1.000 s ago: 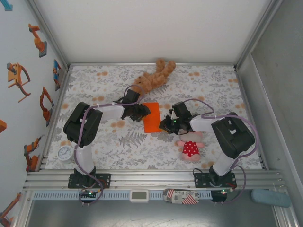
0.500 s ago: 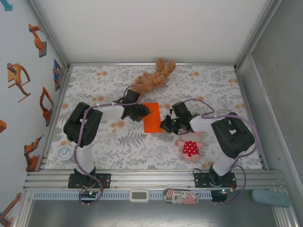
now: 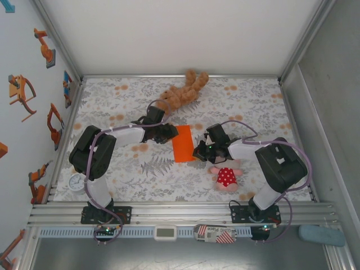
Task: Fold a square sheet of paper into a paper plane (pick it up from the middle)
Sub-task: Fold the triangle a second time at the center of the table.
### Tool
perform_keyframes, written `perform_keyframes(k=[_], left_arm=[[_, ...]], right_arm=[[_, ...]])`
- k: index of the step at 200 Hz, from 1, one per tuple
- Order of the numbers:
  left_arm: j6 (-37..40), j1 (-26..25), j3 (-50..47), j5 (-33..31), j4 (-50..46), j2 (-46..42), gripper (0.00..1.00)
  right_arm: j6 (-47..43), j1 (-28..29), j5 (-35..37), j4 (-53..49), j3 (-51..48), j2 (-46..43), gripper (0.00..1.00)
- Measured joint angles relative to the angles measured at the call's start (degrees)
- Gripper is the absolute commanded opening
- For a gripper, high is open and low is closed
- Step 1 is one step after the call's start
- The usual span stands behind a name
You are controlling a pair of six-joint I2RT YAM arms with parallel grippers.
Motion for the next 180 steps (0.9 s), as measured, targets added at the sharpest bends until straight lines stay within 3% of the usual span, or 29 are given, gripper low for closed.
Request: perform_keyframes(k=[113,180], left_arm=[[1.01,-1.18,3.76,1.64,-2.43,5.55,0.27],[1.27,-1.16,3.76,1.51,-3.19,5.55,0.21]], right_arm=[[-0.13,0.00,-2.40,1.75,0.59,-1.07,0.00],[0.17,0.37,-4.39,6.93,5.77,4.55,0.00]])
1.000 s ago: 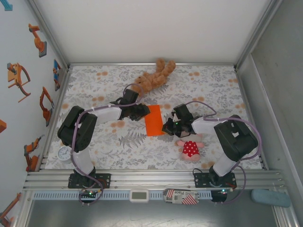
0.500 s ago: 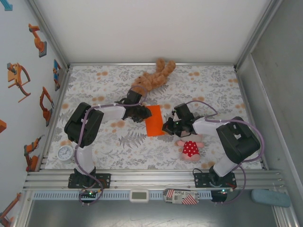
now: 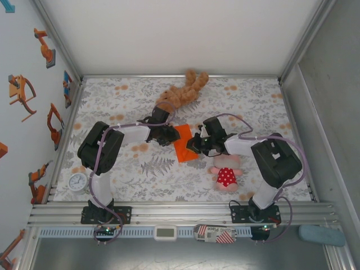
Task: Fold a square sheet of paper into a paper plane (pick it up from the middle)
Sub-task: Fold the triangle a second time at the center of the table.
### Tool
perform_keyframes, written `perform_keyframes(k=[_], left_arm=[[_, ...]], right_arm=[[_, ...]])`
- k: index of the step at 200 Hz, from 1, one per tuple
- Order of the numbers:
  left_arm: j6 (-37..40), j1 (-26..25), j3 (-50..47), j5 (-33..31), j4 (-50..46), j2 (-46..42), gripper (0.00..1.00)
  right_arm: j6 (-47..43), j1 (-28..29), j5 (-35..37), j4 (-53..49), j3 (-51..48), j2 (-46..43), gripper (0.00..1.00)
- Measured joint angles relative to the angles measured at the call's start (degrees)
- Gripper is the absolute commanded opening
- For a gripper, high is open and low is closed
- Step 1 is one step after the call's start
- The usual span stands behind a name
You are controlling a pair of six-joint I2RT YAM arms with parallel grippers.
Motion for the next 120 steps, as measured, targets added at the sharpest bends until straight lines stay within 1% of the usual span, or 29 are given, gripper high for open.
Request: perform_keyframes(k=[62,120], left_arm=[[0.20,-0.02,0.07,-0.87,-0.92,0.02,0.13],[0.42,-0.02,0.55,-1.40,-2.10,0.22,0.10]], right_arm=[[1.27,0.87,-0.24,4.79,2.86,5.25,0.00],[1.81,1.14,-0.39,5.90,3.43,7.06,0.00]])
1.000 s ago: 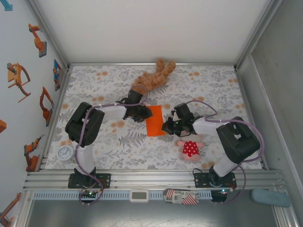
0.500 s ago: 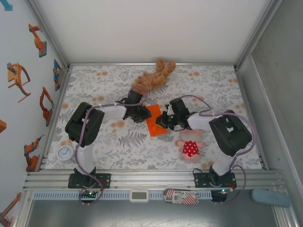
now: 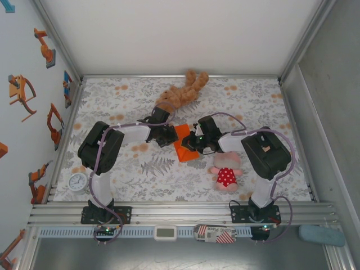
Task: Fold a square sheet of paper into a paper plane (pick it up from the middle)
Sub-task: Fold the triangle a second time at the center of the table.
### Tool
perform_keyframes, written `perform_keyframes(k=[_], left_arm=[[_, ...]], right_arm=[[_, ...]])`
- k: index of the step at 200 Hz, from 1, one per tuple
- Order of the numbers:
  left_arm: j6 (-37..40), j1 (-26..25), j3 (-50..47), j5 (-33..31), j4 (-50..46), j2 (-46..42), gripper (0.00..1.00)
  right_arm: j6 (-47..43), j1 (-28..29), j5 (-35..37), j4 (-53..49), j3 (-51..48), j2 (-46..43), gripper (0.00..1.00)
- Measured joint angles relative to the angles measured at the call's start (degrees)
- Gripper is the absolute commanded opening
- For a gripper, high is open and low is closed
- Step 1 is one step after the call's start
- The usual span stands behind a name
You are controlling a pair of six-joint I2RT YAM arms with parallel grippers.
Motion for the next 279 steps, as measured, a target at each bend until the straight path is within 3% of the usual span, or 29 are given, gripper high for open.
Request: perform_keyframes(k=[279], left_arm=[[0.04,0.00,0.20,-0.26,-0.44,0.00,0.09]], right_arm=[[1.07,0.46,0.66,3.17,0.48,3.67,0.00]])
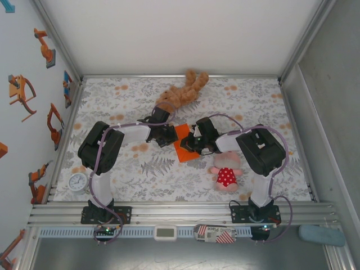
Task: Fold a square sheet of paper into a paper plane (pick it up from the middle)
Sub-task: Fold the triangle a second time at the center of the table.
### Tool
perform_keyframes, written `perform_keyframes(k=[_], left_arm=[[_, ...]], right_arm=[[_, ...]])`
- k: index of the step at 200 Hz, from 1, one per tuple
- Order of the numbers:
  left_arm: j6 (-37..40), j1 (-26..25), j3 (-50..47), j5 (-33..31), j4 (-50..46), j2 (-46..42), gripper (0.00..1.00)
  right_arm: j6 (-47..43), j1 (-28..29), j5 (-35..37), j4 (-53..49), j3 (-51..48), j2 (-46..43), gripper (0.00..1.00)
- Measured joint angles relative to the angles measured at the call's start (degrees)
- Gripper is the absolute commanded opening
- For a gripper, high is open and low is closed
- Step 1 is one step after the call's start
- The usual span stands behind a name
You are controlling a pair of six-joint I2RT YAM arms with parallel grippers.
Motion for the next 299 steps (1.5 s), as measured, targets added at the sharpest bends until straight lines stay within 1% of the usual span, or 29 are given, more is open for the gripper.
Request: perform_keyframes(k=[299], left_arm=[[0.02,0.02,0.00,0.00,-0.02,0.02,0.10]], right_arm=[[0.63,0.00,1.40,0.70,-0.02,0.70,0.00]])
